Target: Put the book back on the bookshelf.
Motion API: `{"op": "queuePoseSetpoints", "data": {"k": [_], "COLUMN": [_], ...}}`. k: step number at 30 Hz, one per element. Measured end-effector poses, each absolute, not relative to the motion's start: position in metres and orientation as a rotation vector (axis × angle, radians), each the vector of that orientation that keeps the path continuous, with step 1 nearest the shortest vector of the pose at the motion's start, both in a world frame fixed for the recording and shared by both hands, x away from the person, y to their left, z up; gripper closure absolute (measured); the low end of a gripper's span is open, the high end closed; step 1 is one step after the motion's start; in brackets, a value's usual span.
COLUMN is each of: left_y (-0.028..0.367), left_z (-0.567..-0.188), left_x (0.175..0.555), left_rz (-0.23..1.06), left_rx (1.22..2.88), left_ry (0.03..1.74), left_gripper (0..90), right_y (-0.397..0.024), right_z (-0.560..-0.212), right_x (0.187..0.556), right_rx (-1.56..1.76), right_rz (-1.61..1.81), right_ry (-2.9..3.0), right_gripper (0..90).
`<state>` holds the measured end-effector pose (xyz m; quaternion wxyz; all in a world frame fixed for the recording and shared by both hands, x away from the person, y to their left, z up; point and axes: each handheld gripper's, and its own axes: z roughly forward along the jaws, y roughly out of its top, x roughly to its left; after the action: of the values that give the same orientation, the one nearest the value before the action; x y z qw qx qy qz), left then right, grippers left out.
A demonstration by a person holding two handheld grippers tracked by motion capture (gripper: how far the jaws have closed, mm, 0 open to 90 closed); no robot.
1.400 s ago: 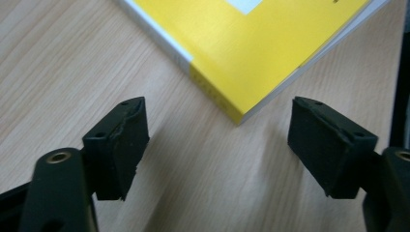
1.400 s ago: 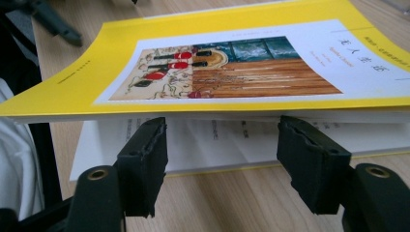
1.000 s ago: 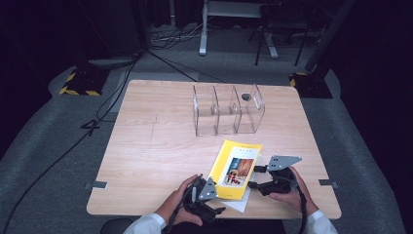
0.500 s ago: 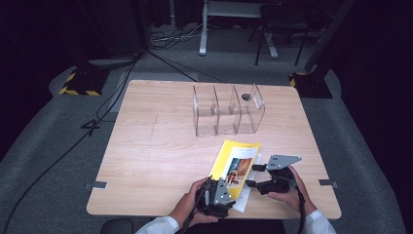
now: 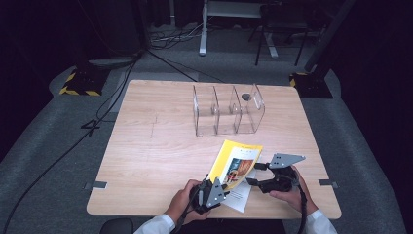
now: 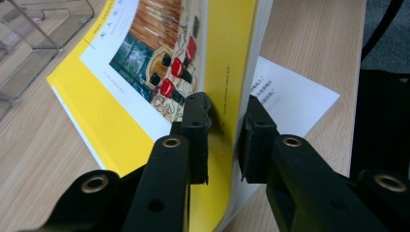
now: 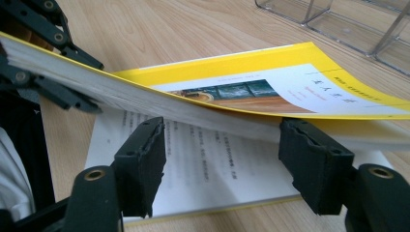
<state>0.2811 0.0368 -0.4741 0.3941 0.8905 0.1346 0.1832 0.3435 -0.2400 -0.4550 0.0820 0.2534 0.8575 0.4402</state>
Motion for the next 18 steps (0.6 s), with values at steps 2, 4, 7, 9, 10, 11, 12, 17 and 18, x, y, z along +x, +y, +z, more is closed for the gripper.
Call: {"op": "queuePoseSetpoints", "data": {"k": [2, 4, 7, 9, 10, 11, 12, 17, 18], "left_y": [0.043, 0.046, 0.055, 0.06, 0.062, 0.063, 0.063, 0.068, 0.07], "left_z": [-0.473, -0.471, -0.469, -0.469, -0.469, -0.469, -0.469, -0.469, -0.469], "left_x": [0.283, 0.284, 0.288, 0.291, 0.293, 0.293, 0.293, 0.296, 0.297], "left_rz": [0.458, 0.454, 0.432, 0.407, 0.399, 0.386, 0.386, 0.378, 0.375], "left_rx": [2.255, 2.256, 2.254, 2.253, 2.251, 2.251, 2.251, 2.275, 2.275], "left_ry": [0.348, 0.353, 0.357, 0.367, 0.371, 0.373, 0.373, 0.338, 0.339], "left_gripper": [79.0, 80.0, 81.4, 81.3, 81.1, 81.0, 80.9, 80.9, 81.0], "right_y": [-0.244, -0.245, -0.254, -0.256, -0.256, -0.254, -0.254, -0.235, -0.229], "right_z": [-0.454, -0.454, -0.446, -0.439, -0.435, -0.432, -0.432, -0.42, -0.42], "right_x": [0.343, 0.341, 0.335, 0.331, 0.33, 0.328, 0.328, 0.328, 0.33], "right_rx": [0.745, 0.731, 0.664, 0.633, 0.62, 0.604, 0.604, 0.451, 0.431], "right_rz": [1.319, 1.321, 1.334, 1.363, 1.38, 1.392, 1.392, 1.44, 1.444], "right_ry": [2.573, 2.58, 2.58, 2.559, 2.546, 2.534, 2.534, 2.519, 2.53], "right_gripper": [34.2, 34.2, 35.2, 35.2, 35.2, 35.2, 35.2, 33.3, 33.3]}}
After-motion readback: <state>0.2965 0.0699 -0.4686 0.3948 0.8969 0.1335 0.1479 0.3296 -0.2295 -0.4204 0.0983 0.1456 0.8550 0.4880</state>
